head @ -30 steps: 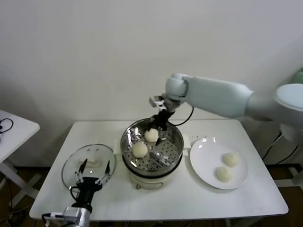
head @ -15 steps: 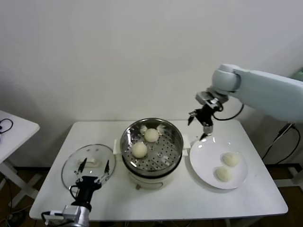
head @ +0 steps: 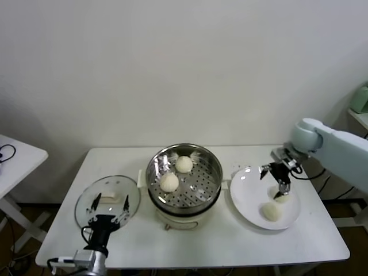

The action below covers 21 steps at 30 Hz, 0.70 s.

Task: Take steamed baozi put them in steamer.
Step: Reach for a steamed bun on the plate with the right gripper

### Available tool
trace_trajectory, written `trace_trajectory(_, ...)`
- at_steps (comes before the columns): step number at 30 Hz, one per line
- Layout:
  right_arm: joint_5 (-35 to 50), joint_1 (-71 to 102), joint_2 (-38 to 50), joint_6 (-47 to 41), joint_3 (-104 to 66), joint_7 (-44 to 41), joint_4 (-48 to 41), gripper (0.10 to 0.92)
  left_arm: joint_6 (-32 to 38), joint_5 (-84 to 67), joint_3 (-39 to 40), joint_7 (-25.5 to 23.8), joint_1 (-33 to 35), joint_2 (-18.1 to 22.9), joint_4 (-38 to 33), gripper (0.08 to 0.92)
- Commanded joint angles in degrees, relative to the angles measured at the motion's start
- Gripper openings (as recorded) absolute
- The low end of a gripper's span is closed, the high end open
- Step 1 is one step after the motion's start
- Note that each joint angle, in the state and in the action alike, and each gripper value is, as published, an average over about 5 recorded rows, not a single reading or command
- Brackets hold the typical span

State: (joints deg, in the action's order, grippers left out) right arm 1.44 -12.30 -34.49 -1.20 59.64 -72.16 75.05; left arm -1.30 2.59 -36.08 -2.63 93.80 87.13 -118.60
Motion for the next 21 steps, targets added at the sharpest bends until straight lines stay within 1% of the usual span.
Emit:
trace_trajectory(1,-5.70,12.08,2.63,0.55,-7.67,0.40,-0.88,0.823,-0.06,0.15,0.02,0.18,0.12,0.09,0.10,0.823)
trace_trajectory(10,-6.67,12.20,-0.03,1.00,-7.81,1.96,-4.20,0.823,0.18,0.22,-0.28,0.14,0.50,0.22,0.41,0.823)
trace_trajectory(21,-7.79,12.87,-1.91,1.54,-7.67,3.15,-6.08,0.823,0.21,0.07,-0.44,0.13,0.52,0.31,0.55,0.823)
